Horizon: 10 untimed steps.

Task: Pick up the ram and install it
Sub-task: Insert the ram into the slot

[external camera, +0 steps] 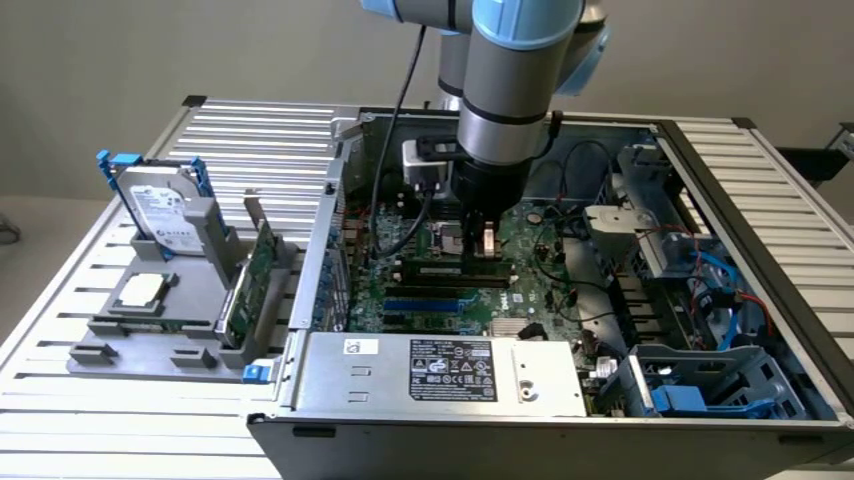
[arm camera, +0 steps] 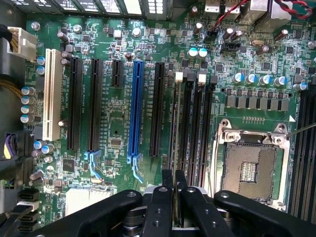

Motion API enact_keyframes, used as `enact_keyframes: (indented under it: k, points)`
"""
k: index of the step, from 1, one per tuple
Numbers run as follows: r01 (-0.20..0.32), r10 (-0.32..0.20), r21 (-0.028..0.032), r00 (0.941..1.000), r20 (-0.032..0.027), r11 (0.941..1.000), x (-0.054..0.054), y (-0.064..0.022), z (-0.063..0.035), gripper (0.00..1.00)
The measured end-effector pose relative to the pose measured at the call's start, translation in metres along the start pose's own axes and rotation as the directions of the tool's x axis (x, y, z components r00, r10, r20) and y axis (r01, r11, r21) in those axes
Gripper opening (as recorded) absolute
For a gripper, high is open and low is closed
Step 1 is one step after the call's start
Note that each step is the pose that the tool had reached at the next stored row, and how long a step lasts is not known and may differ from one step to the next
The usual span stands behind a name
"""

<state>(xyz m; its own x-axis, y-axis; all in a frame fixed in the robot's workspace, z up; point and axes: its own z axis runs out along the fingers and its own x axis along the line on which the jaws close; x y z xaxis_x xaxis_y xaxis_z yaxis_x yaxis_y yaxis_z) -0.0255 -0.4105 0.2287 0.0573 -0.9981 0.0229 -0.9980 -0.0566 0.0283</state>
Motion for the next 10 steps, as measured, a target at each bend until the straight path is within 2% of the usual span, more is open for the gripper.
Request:
enact_keyframes:
  k: [10]
  points:
    - [0.000, 0.000, 0.0001, 1.0000, 0.0000, 1.0000, -0.0005, 0.0005, 0.0020, 0.13]
